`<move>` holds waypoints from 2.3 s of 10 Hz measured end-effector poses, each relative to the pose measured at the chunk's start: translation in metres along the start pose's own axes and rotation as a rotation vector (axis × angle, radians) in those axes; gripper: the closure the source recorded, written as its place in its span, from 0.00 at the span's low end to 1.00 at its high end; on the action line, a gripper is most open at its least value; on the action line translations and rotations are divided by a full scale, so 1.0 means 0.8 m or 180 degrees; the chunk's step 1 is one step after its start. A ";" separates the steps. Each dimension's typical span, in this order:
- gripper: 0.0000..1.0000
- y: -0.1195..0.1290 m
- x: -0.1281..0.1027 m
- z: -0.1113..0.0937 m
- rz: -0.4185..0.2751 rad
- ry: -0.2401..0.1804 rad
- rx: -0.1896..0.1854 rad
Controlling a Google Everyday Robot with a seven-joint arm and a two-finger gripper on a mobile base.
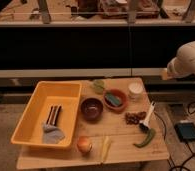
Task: Place pepper in paper cup
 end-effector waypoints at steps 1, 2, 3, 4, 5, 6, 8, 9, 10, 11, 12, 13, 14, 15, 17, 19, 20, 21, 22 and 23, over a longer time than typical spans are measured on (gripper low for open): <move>0.57 -0.002 0.017 -0.008 0.0025 0.0053 -0.0065; 0.57 -0.006 0.040 -0.018 0.0069 0.0097 -0.0135; 0.57 -0.015 0.068 -0.026 0.0108 0.0152 -0.0175; 0.57 -0.019 0.094 -0.032 0.0138 0.0211 -0.0236; 0.57 -0.018 0.120 -0.034 0.0154 0.0291 -0.0316; 0.57 -0.016 0.152 -0.031 0.0169 0.0417 -0.0403; 0.57 -0.006 0.192 -0.020 0.0136 0.0613 -0.0517; 0.57 -0.002 0.193 -0.018 0.0114 0.0623 -0.0534; 0.57 -0.003 0.193 -0.018 0.0117 0.0624 -0.0531; 0.57 -0.003 0.194 -0.018 0.0117 0.0625 -0.0532; 0.57 -0.003 0.194 -0.018 0.0117 0.0625 -0.0532; 0.57 -0.003 0.193 -0.018 0.0117 0.0624 -0.0536; 0.57 -0.002 0.193 -0.018 0.0118 0.0633 -0.0571; 0.57 0.001 0.195 -0.017 0.0135 0.0638 -0.0643; 0.57 0.016 0.222 -0.017 0.0221 0.0686 -0.1026; 0.57 0.031 0.259 -0.019 0.0269 0.0739 -0.1300; 0.57 0.039 0.274 -0.019 0.0268 0.0747 -0.1363; 0.57 0.047 0.283 -0.015 0.0262 0.0746 -0.1396; 0.57 0.055 0.293 -0.008 0.0268 0.0742 -0.1433; 0.57 0.062 0.302 0.000 0.0281 0.0739 -0.1463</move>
